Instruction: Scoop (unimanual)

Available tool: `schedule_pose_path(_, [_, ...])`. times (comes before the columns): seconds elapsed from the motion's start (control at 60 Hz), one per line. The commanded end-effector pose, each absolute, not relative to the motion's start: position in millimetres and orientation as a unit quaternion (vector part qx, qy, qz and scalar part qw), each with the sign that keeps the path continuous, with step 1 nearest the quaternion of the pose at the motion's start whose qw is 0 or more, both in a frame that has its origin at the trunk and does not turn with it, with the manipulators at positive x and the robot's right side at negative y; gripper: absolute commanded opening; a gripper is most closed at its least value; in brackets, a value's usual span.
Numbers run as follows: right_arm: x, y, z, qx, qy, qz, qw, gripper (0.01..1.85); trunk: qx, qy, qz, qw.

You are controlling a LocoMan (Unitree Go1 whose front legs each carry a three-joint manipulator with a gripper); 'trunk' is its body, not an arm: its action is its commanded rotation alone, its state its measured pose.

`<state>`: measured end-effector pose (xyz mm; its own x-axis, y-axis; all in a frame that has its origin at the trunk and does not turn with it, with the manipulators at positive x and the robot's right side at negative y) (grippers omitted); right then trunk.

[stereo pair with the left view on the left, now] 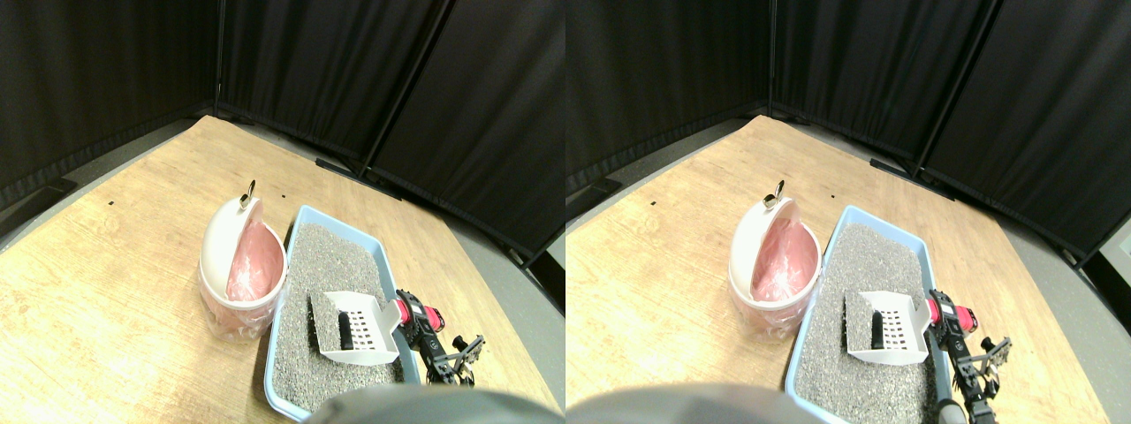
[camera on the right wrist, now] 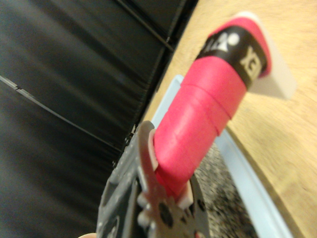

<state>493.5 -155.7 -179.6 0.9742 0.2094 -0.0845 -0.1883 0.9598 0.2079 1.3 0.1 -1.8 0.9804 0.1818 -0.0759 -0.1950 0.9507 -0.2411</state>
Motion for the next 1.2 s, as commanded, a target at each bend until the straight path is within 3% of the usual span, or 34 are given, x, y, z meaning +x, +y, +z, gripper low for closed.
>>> schedule_pose_path(0.017, [496,-168,-174,0.166,0.002,0.069,0.984,0.06,-0.119,0.018,0.093,0.9884])
schedule_pose_path(0.35, [508,-179,-145,0.287,-0.067,0.06,0.954,0.06,-0.107,0.011,0.085,0.9905])
schedule_pose_path(0.567, [512,-182,-136,0.339,-0.067,0.046,0.937,0.06,-0.108,0.009,0.085,0.9905])
schedule_pose_path(0.983, [511,-174,-131,0.302,-0.067,0.058,0.949,0.06,-0.113,0.006,0.083,0.9901])
schedule_pose_path(1.05, [510,-172,-130,0.355,-0.057,0.053,0.931,0.06,-0.114,0.007,0.084,0.9899])
schedule_pose_path(1.2, [510,-168,-127,0.318,-0.063,0.062,0.944,0.06,-0.116,0.006,0.085,0.9896])
